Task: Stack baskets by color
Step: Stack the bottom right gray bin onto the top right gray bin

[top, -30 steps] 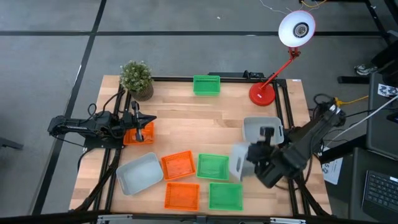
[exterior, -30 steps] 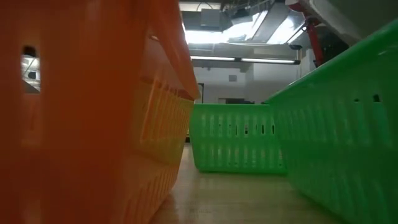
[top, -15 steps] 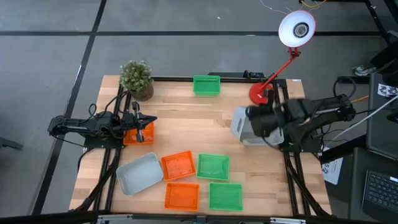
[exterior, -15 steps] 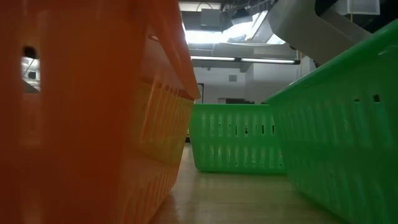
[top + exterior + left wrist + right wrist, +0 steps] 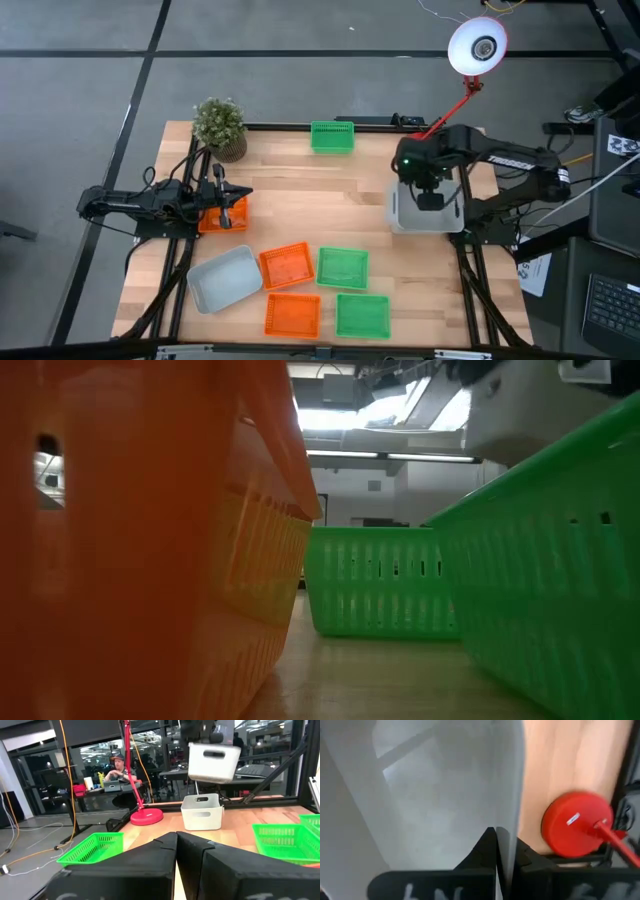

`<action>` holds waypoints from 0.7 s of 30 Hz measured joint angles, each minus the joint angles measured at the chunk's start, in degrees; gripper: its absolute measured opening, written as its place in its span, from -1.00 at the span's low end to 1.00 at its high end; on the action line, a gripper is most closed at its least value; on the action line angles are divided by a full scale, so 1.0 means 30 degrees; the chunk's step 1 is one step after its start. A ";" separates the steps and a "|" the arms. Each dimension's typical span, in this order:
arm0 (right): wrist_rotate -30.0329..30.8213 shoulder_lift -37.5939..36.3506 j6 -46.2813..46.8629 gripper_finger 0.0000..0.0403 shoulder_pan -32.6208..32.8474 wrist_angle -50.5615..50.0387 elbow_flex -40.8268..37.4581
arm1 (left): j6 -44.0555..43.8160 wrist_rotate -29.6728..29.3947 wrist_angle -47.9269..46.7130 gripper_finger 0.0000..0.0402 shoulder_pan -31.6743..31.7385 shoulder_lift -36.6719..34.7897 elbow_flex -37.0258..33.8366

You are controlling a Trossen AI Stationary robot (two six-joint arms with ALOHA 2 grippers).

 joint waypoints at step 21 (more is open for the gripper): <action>0.0866 0.0003 -0.2714 -1.00 -0.1634 0.2850 -0.6326 | -0.0017 -0.0003 0.0007 -1.00 -0.0007 -0.0007 0.0000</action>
